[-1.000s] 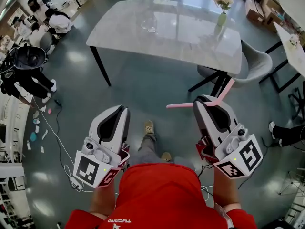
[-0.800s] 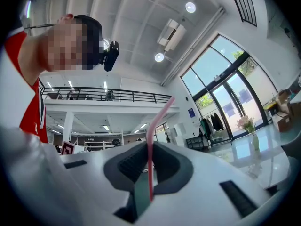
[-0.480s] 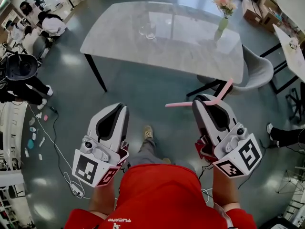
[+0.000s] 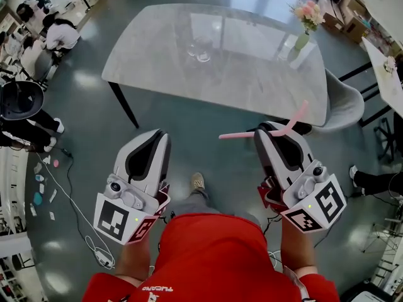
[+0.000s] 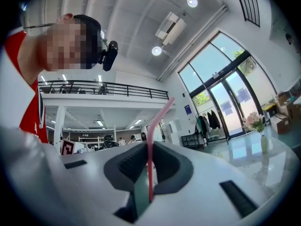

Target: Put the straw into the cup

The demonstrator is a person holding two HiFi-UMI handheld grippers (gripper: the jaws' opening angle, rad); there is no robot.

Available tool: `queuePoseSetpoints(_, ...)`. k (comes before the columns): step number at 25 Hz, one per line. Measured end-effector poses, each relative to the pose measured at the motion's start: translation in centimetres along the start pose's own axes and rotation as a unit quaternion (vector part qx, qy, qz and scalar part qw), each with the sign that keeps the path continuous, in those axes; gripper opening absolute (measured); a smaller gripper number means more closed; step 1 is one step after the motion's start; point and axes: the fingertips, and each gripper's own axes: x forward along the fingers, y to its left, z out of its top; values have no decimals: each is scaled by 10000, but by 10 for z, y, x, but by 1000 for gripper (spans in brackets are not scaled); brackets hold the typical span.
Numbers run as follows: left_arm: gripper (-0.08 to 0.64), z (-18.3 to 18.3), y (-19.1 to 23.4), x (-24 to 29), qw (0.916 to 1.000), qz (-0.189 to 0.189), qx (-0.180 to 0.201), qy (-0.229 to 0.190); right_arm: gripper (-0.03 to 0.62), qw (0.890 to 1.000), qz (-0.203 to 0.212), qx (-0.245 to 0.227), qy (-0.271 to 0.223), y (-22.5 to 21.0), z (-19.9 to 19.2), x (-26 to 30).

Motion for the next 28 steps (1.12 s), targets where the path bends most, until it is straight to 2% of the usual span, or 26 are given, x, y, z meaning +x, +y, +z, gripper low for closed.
queuePoseSetpoints(5,6,-1,30,21,9998,-180,5,-23,25,10000,-81,-46,17,-11,-1,36)
queuePoseSetpoints(10,6,-2,79,46,9993,-371,2,-32,25,9997,-229,-77,37,-29,-5,90)
queuePoseSetpoints(20,6,-15,93,50,9989,-430,-166,-131,25,9985,-503,-192,99,-40,-12,98)
queuePoseSetpoints(28,6,-19,124,69,9990,-320,-266,-145,26,9982,-495,-252,214,-60,-13,134)
